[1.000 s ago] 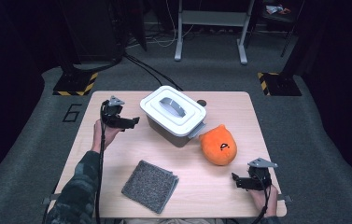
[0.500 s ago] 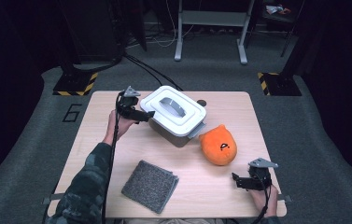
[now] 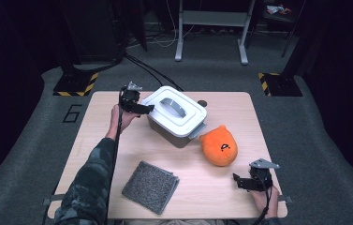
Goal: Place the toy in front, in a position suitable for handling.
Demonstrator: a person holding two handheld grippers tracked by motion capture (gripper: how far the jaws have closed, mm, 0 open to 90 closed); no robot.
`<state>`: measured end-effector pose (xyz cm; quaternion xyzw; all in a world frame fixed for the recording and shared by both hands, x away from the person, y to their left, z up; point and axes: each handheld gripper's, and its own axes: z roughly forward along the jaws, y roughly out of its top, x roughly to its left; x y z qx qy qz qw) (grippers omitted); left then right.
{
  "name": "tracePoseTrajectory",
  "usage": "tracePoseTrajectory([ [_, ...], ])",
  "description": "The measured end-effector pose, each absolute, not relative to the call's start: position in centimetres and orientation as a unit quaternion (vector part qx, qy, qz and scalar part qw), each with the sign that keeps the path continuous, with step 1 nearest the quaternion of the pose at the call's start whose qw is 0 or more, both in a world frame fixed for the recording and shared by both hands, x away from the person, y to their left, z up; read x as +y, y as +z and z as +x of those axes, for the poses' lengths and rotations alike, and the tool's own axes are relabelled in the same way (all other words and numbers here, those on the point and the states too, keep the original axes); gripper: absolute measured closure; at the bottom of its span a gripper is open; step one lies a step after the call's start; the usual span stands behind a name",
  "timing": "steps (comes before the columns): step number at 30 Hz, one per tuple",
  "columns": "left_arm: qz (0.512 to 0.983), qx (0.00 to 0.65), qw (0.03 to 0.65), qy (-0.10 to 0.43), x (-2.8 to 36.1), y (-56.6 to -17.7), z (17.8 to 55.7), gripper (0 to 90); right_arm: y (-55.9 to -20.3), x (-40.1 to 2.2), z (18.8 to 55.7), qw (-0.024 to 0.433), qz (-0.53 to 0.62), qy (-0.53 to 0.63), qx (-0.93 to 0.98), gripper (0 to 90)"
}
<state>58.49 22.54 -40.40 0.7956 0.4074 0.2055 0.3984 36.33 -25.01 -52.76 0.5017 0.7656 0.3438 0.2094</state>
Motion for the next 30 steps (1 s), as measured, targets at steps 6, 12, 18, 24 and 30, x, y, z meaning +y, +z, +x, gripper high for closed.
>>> tracePoseTrajectory([
  [6, 0.793, 0.410, 0.408, 0.191, 22.6, -40.8, 58.8, 30.6, -52.7, -25.0, 36.3, 0.210, 0.503, 0.343, 0.765, 13.1],
  [12, 0.791, 0.411, 0.414, 0.185, 22.7, -40.8, 58.4, 34.0, -52.7, -25.0, 36.3, 0.211, 0.503, 0.343, 0.765, 13.5],
  [18, 0.786, 0.418, 0.415, 0.186, 22.8, -40.8, 57.8, 35.3, -52.7, -25.0, 36.3, 0.210, 0.504, 0.343, 0.764, 13.6],
  [24, 0.790, 0.417, 0.412, 0.180, 22.6, -40.7, 57.5, 34.9, -52.7, -25.0, 36.2, 0.210, 0.506, 0.342, 0.763, 13.7],
  [30, 0.794, 0.409, 0.404, 0.197, 22.3, -40.4, 57.5, 29.2, -52.8, -25.0, 36.2, 0.209, 0.505, 0.344, 0.763, 13.7],
])
